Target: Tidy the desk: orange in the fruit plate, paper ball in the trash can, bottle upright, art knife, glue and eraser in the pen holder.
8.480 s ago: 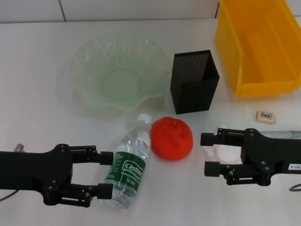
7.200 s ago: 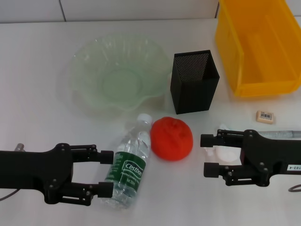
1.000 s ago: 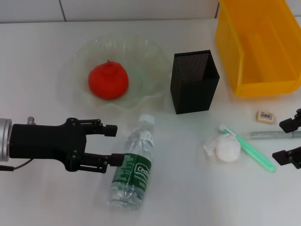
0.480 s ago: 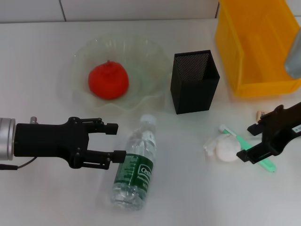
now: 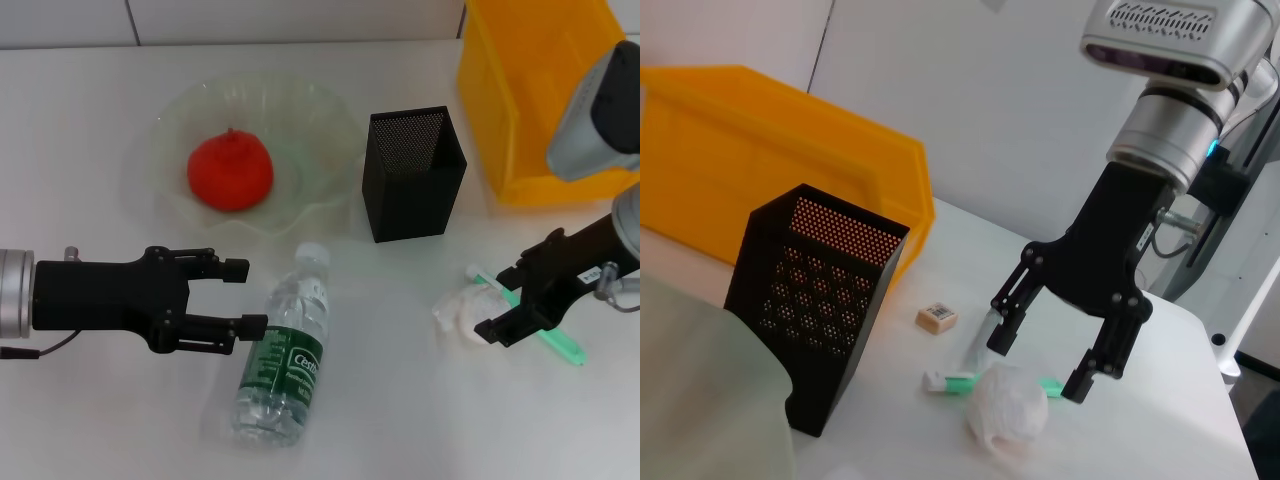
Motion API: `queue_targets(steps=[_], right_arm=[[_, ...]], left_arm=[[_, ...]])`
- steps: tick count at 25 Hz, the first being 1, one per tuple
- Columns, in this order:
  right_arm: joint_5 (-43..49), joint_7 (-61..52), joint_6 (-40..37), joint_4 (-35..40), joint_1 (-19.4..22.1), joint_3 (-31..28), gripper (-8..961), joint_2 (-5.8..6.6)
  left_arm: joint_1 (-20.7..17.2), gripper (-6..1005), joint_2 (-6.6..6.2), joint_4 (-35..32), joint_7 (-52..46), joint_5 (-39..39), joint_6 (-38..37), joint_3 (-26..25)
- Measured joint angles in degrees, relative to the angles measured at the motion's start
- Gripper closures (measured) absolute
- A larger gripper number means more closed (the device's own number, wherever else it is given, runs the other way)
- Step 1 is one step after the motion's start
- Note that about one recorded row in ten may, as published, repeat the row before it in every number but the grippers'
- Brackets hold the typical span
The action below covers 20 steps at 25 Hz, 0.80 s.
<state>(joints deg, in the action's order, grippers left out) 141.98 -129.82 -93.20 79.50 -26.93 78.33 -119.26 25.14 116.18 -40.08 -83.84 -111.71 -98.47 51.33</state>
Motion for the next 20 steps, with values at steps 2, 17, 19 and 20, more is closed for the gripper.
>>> queue_targets(steps=[2,17,19,20], right_arm=[[0.0,0.0,1.4,-1.7,-0.5,0.9,193,-0.02],[0.1,0.1,4.7,-7.8,-3.5,2.1,225,-0.1],[0.0,0.1,4.7,-7.7,-3.4,1.8,229,-0.1],[-0.1,0.1,4.7,-7.4,-3.3,1.6,300,-0.08]], left_arm=[[0.0,170,0.03,0.0,0.0,0.0,0.1,-0.1],[0.7,171,0.28,1.6,-0.4,0.0,2.3,-0.3],[0.8,171,0.28,1.6,-0.4,0.0,2.4,-0.3],[0.9,171,0.28,1.6,-0.5,0.0,2.4,-0.3]])
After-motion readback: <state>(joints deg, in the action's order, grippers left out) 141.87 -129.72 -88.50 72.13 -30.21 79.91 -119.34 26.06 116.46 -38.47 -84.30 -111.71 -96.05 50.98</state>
